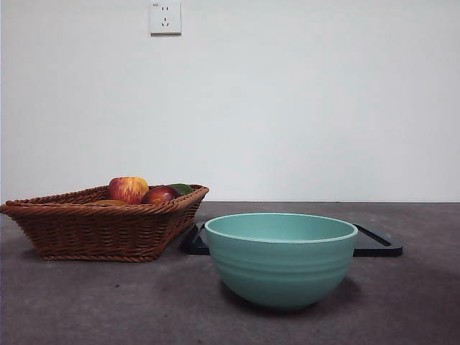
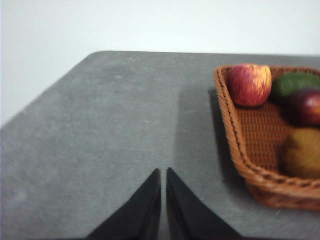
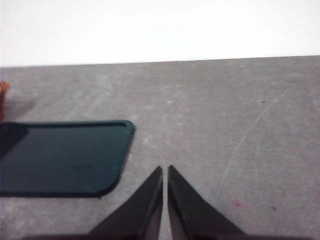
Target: Pick up the wifruite, put it on the bowl, pick up the plate, put it on desk
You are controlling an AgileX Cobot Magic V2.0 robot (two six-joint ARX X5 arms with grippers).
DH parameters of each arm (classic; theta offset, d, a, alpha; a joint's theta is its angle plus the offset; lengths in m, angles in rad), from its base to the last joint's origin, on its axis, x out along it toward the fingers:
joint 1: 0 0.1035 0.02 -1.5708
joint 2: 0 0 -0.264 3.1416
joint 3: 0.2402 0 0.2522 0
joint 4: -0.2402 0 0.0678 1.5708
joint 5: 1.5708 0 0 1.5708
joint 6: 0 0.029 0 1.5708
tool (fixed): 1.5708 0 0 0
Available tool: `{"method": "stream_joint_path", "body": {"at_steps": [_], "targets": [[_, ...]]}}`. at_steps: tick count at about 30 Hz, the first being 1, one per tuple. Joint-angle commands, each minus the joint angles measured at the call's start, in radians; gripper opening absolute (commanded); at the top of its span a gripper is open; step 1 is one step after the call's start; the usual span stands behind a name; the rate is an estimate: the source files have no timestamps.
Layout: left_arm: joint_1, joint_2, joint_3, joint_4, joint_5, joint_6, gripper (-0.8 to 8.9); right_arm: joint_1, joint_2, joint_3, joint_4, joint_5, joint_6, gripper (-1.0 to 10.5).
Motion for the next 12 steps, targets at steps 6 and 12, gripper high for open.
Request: {"method": "stream_joint_path", "body": {"at_steps": [6, 12], "targets": [[0.003, -0.001, -0.018, -0.007, 0.0, -0.282, 0.15, -0.001, -0.001, -0.004, 0.022, -0.027, 0.131, 0.1], [0.003, -0.001, 0.011, -0.015, 0.044, -0.344, 0.15, -0.001, -0.001, 0.013, 0.055, -0.036, 0.174, 0.1]]}}
